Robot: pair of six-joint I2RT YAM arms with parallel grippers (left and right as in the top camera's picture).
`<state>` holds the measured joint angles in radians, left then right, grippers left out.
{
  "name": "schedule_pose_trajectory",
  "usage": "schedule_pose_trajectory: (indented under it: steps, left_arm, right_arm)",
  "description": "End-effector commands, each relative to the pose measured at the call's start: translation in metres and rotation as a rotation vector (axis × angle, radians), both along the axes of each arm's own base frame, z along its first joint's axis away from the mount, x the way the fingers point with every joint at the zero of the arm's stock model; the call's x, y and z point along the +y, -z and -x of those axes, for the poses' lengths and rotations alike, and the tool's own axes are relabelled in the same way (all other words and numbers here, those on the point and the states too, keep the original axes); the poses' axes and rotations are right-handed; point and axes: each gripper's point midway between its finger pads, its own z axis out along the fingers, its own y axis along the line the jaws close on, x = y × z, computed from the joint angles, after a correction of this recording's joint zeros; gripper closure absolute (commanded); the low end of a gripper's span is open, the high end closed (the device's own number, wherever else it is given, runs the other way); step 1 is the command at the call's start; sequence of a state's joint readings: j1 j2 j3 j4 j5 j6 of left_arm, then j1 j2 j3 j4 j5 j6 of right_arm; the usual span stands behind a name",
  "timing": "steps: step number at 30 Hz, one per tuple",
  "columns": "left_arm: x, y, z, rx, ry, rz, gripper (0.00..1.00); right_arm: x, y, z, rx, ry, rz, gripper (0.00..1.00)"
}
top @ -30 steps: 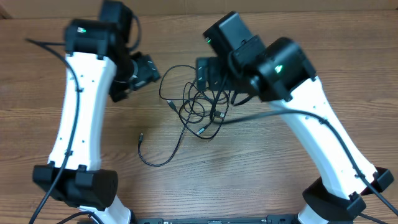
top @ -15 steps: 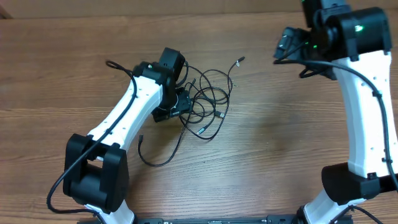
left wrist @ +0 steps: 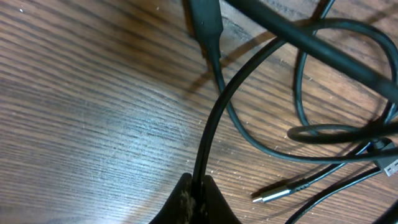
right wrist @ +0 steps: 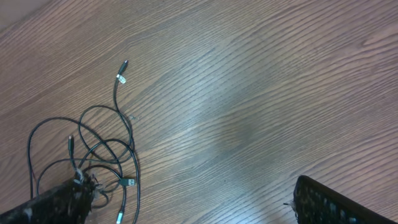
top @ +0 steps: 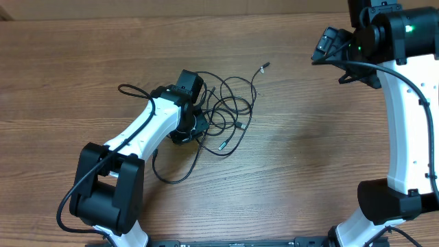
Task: Untangle cables
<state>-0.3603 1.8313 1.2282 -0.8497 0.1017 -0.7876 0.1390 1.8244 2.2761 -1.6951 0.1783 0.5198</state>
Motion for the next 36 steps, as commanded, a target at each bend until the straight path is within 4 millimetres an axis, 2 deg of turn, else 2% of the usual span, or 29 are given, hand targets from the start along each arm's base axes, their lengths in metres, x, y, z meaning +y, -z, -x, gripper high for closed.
schedule_pose_trajectory:
  steps: [1,3,7,8,9,10,11,12,17,21,22,25,27,29,31,34,35,36]
  left_arm:
    - [-0.002,-0.013,-0.005,-0.008,-0.018,0.01,0.96]
    - [-0.007,-0.033,-0.012,-0.035,0.022,0.03,0.96]
    - [-0.023,-0.111,-0.031,-0.16,0.165,0.099,0.96]
    - [-0.026,-0.144,-0.038,-0.224,0.19,0.116,0.96]
    - [-0.028,-0.163,-0.041,-0.264,0.2,0.124,0.96]
    - [-0.03,-0.193,-0.046,-0.334,0.221,0.138,0.96]
    - [-0.034,-0.241,-0.052,-0.462,0.257,0.162,0.96]
    - [-0.035,-0.265,-0.054,-0.528,0.269,0.174,0.96]
    - [-0.032,-0.377,-0.048,-0.845,0.28,0.237,0.96]
    - [-0.032,-0.453,-0.034,-1.075,0.291,0.31,0.96]
    - [-0.029,-0.481,-0.027,-1.173,0.288,0.332,0.96]
    - [-0.027,-0.523,-0.015,-1.322,0.294,0.378,0.96]
    - [-0.026,-0.55,-0.005,-1.419,0.301,0.407,0.96]
    - [-0.021,-0.566,0.002,-1.48,0.29,0.411,0.96]
    - [-0.016,-0.567,0.002,-1.485,0.268,0.392,0.96]
    - [-0.007,-0.541,-0.005,-1.381,0.192,0.345,0.96]
    - [0.013,-0.511,-0.014,-1.267,0.052,0.264,0.96]
    - [0.028,-0.493,-0.017,-1.201,-0.037,0.206,0.96]
  right_arm:
    - [0.001,-0.005,0.002,-0.015,-0.007,-0.008,0.0]
    - [0.001,-0.005,0.002,-0.015,-0.007,-0.007,0.0]
    - [0.001,-0.005,0.002,-0.015,-0.007,-0.007,0.0]
    - [0.001,-0.005,0.002,-0.015,-0.007,-0.007,0.0]
    - [0.001,-0.005,0.002,-0.015,-0.007,-0.008,0.0]
    - [0.001,-0.005,0.002,-0.015,-0.007,-0.008,0.0]
    - [0.001,-0.005,0.002,-0.015,-0.007,-0.008,0.0]
    - [0.001,-0.005,0.002,-0.015,-0.007,-0.007,0.0]
    - [0.001,-0.005,0.002,-0.015,-0.007,-0.007,0.0]
    - [0.001,-0.005,0.002,-0.015,-0.007,-0.008,0.0]
    - [0.001,-0.005,0.002,-0.015,-0.007,-0.008,0.0]
    - [0.001,-0.005,0.002,-0.015,-0.007,-0.008,0.0]
    - [0.001,-0.005,0.002,-0.015,-0.007,-0.008,0.0]
    - [0.001,-0.005,0.002,-0.015,-0.007,-0.008,0.0]
    - [0.001,-0.005,0.002,-0.015,-0.007,-0.008,0.0]
    - [0.001,-0.005,0.002,-0.015,-0.007,-0.008,0.0]
    - [0.001,-0.005,0.002,-0.015,-0.007,-0.007,0.0]
    - [0.001,-0.005,0.002,-0.015,-0.007,-0.007,0.0]
